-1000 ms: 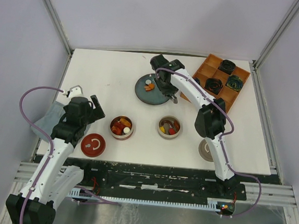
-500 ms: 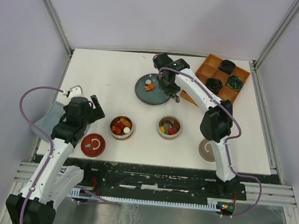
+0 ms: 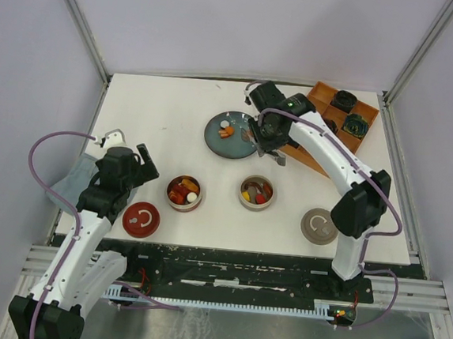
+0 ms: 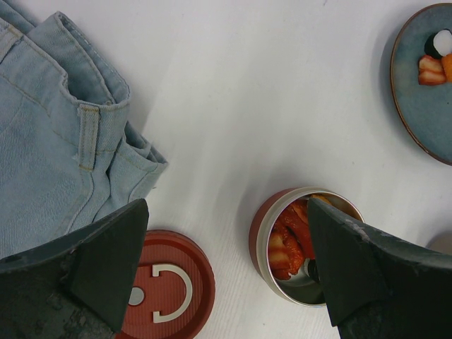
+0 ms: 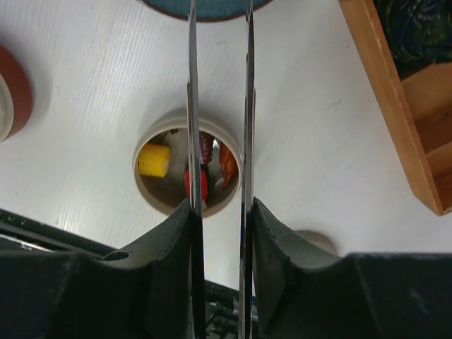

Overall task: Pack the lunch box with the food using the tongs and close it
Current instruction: Pick up the fake food from the plate, then place the fake food in the packing box.

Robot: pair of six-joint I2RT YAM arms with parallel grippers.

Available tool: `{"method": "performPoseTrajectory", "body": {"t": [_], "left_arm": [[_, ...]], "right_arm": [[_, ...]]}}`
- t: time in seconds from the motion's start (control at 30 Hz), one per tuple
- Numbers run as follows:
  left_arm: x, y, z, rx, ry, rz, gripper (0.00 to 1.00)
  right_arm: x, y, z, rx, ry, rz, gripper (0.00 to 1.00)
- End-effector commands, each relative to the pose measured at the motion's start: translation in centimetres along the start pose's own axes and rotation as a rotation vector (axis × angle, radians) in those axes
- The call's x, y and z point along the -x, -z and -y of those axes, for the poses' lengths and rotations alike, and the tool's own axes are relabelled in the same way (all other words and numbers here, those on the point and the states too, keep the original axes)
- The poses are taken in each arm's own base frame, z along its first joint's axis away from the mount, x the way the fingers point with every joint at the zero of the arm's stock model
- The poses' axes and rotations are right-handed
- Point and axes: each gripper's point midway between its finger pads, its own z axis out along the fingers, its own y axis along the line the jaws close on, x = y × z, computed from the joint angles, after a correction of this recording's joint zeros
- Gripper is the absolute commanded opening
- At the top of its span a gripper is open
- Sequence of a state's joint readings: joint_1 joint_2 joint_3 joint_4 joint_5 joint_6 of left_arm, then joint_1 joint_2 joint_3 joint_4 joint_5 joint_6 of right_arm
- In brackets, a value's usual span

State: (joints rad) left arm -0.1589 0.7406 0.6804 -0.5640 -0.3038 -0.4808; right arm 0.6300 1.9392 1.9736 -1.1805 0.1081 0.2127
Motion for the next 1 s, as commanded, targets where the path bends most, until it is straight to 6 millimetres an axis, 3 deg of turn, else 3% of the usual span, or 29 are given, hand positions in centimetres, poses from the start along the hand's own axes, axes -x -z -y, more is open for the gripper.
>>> {"method": "performPoseTrajectory", "body": {"t": [0.0, 0.17, 0.47, 0.7, 0.97], "left_arm": [[1.4, 0.0, 0.7, -0.034, -0.006, 0.056, 0.99], [1.3, 0.0, 0.7, -0.038, -0.006, 0.054, 0.99], [1.3, 0.0, 0.7, -0.040, -0.007, 0.054, 0.99], [1.1, -0.1, 1.0, -0.050, -0.011, 0.041, 0.99], [1.2, -0.1, 0.8, -0.041, -0.010, 0.045, 0.99]], "right_arm": [[-1.3, 4.1, -0.7, 0.072, -0.030, 0.046, 0.40], [-5.3, 5.8, -1.8, 0.144, -0.015, -0.007, 0.40], [-11.1, 6.1, -1.4, 0.131, -0.019, -0.130, 0.41], [-13.3, 5.6, -1.8, 0.149, -0.016, -0.182, 0.41], [-13.2, 4.8, -3.4, 0.198, -0.004, -0.198, 0.41]]}}
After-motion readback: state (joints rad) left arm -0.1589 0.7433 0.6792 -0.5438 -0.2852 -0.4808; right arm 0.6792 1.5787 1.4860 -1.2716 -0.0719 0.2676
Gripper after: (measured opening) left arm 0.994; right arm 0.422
